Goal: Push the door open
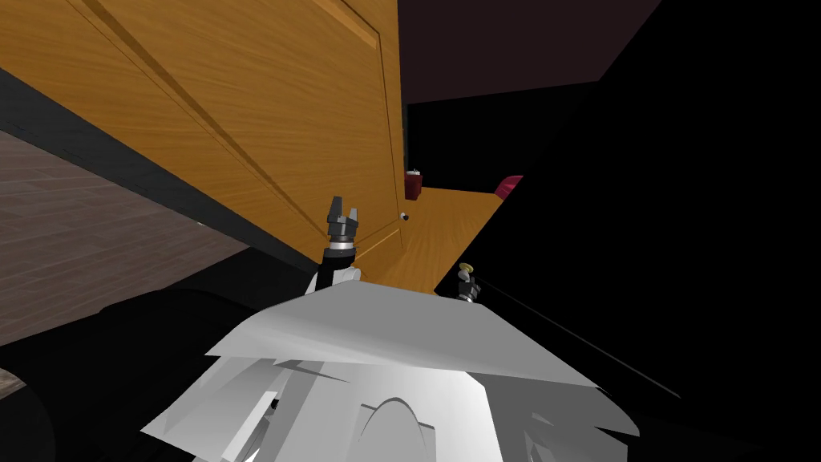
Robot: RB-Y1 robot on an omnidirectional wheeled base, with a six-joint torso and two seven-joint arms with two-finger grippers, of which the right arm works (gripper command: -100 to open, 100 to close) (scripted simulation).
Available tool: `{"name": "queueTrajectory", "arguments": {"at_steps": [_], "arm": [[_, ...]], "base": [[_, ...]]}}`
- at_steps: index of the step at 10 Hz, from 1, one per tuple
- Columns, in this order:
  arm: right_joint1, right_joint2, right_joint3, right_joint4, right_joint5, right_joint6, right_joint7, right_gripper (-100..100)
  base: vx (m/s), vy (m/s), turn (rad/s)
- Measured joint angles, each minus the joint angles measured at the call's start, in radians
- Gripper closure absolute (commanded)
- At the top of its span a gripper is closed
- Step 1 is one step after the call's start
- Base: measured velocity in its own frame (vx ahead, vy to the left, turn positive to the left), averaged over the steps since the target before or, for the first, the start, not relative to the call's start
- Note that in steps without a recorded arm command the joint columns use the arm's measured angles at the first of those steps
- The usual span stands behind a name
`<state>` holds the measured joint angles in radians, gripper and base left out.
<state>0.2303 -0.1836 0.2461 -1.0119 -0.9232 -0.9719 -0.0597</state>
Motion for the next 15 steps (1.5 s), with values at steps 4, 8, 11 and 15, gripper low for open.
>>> {"name": "queueTrajectory", "arguments": {"at_steps": [4, 8, 11, 15], "arm": [[0.001, 0.000, 0.005, -0.006, -0.018, -0.003, -0.052, 100], [-0.004, -0.002, 0.008, -0.013, -0.062, 0.001, -0.135, 100], [-0.014, -0.004, 0.016, 0.000, -0.088, -0.010, -0.215, 100], [-0.025, -0.006, 0.032, 0.025, -0.123, -0.029, -0.313, -100]], "base": [[0.018, -0.003, 0.003], [0.037, -0.006, 0.001], [0.045, -0.005, -0.002], [-0.007, 0.002, 0.024]]}}
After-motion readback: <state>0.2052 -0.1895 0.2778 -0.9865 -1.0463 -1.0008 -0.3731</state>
